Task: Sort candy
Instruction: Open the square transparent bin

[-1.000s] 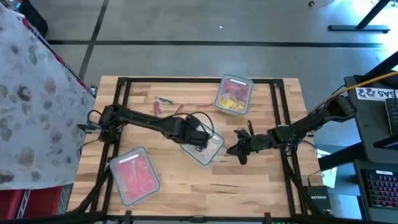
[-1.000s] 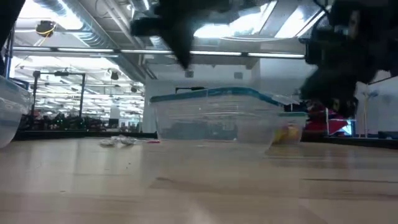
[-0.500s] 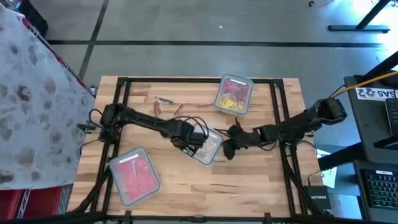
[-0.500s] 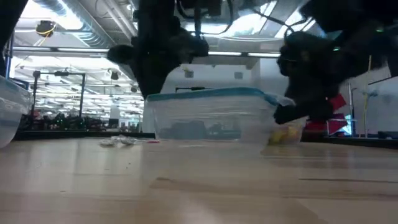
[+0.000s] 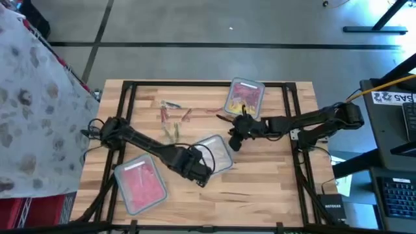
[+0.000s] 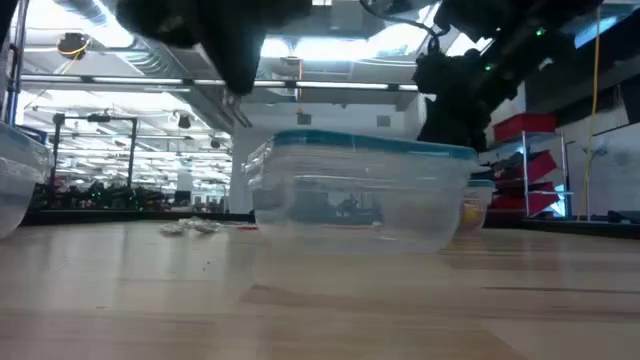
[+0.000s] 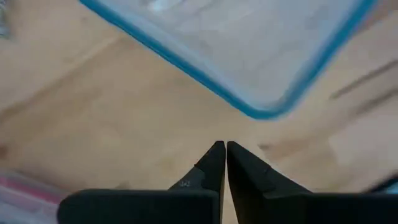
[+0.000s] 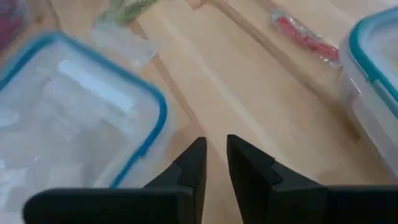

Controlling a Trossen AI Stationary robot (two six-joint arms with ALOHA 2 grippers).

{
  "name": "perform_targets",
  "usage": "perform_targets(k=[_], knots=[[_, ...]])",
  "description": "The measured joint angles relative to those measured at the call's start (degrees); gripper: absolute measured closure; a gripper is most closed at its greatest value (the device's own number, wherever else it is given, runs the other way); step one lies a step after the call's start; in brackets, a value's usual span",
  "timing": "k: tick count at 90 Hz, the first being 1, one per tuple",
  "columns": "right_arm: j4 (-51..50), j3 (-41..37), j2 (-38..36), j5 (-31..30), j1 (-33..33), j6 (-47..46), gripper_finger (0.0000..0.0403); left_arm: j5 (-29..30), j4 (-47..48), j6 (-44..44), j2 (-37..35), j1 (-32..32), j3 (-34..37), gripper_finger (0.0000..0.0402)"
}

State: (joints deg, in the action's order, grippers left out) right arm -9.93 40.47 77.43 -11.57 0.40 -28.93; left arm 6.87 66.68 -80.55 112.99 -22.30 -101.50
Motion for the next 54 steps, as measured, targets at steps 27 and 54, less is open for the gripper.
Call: perform_targets(k=[27,54], knots=[[-16.81,0.04,-11.55,5.24,9.08,-1.14,0.0353,7.63,-0.15,0.0,0.0,-1.28,-4.97,0.0402],[-12.35,-5.24,-17.68,4.68,30.25,-6.43,0.0353,15.17,-4.05,4.41,0.0,1.51,-4.14,0.0402]])
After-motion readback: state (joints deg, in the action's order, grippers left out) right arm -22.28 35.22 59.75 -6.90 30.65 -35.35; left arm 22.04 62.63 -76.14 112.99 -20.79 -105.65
